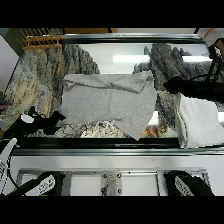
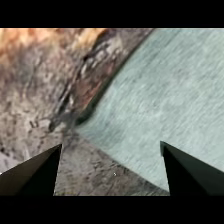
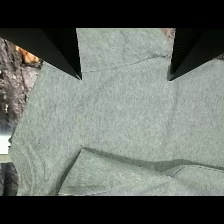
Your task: Fold the clothes and pants, and hang the long-sleeved shirts on hangers.
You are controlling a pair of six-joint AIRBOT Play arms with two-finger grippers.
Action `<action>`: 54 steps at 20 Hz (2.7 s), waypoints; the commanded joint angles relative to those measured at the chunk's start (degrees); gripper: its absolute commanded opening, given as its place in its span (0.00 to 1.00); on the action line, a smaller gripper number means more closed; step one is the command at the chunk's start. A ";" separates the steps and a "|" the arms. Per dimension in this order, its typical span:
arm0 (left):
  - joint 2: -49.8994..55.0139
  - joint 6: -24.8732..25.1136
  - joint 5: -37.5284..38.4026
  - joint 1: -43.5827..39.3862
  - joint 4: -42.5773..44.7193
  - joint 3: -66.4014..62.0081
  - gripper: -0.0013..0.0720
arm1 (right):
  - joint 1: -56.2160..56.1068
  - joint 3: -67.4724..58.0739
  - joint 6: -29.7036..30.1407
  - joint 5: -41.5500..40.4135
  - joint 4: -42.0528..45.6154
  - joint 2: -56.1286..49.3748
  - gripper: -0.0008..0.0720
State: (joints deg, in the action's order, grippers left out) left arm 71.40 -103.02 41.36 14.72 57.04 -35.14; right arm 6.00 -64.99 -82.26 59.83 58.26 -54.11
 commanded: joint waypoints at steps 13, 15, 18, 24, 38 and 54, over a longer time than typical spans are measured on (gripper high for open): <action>2.12 8.74 -1.40 -0.42 -1.03 -13.29 0.03 | 6.97 14.86 -9.66 0.20 7.67 -3.87 0.82; 1.42 11.37 -0.15 -0.09 -1.03 -13.29 0.03 | 7.93 17.97 -6.71 -0.52 7.04 -10.25 0.82; 1.60 11.78 0.13 -0.63 -1.11 -13.29 0.03 | 5.49 18.40 -0.42 -4.00 1.57 -20.61 0.81; 1.60 11.78 0.22 -0.22 -1.18 -13.29 0.03 | -2.75 16.65 7.41 -13.44 -11.63 -32.24 0.81; 1.20 11.76 -0.04 0.09 -1.16 -13.40 0.03 | -5.66 13.49 15.02 -16.04 -10.88 -32.57 0.05; -41.77 11.72 6.25 4.09 0.44 -56.78 0.03 | -4.07 -32.59 11.28 -8.74 2.23 13.03 0.05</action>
State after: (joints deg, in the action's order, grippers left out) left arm 37.17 -91.22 47.16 18.74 56.69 -87.20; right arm 1.89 -94.87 -67.99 50.89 59.29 -48.82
